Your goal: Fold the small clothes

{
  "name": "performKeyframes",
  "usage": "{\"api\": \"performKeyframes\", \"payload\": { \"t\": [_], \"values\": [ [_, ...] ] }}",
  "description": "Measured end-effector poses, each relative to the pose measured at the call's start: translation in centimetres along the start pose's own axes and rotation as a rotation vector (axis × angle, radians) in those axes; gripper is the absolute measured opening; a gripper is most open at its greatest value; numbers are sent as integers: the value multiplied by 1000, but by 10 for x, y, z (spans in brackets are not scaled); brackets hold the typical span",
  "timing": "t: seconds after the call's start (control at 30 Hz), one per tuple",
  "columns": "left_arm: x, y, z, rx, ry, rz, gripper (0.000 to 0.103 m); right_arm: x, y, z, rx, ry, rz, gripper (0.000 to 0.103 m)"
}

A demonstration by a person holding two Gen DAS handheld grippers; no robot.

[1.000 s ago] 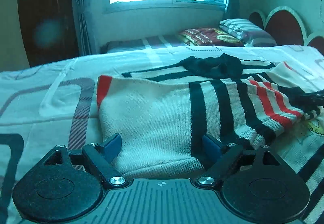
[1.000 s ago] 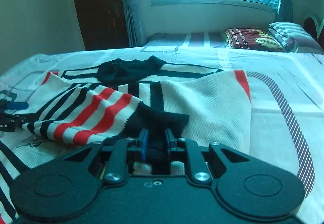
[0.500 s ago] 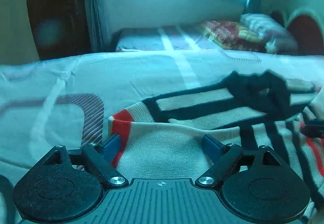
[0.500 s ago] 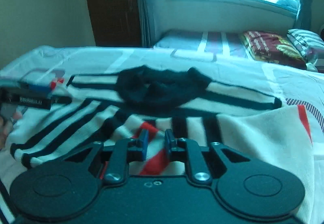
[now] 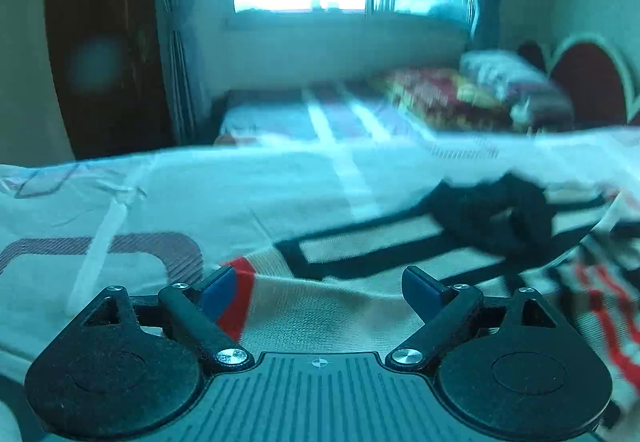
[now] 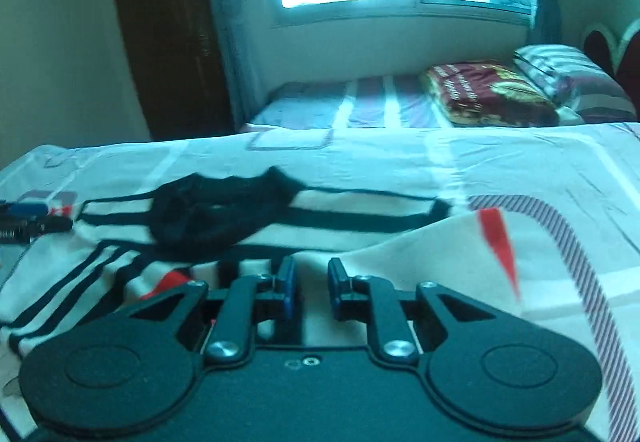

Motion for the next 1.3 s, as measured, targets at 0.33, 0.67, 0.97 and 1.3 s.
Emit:
{"api": "performKeyframes", "payload": {
  "t": [0.33,0.67,0.97,1.3],
  "values": [
    [13,-10,-3,-2,-7,46,96,13,-2,-62,-88,-111,18,24],
    [107,-62,3,43,45,-20,96,104,-33,-62,-45,-27,-33,25],
    [231,-196,2,91,32,110,96,218,-140,-67,-178,22,115,29],
    [285,-243,-10,389,-319,191,66,294,-216,-62,-516,189,189,50]
  ]
}}
Point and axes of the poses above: each gripper's, at about its wrist camera, not at the fingertips, and x roughly against the way its jaws point, z to its left, y to its top, the point moved 4 cm from there along -x, roughly the way its jaws point
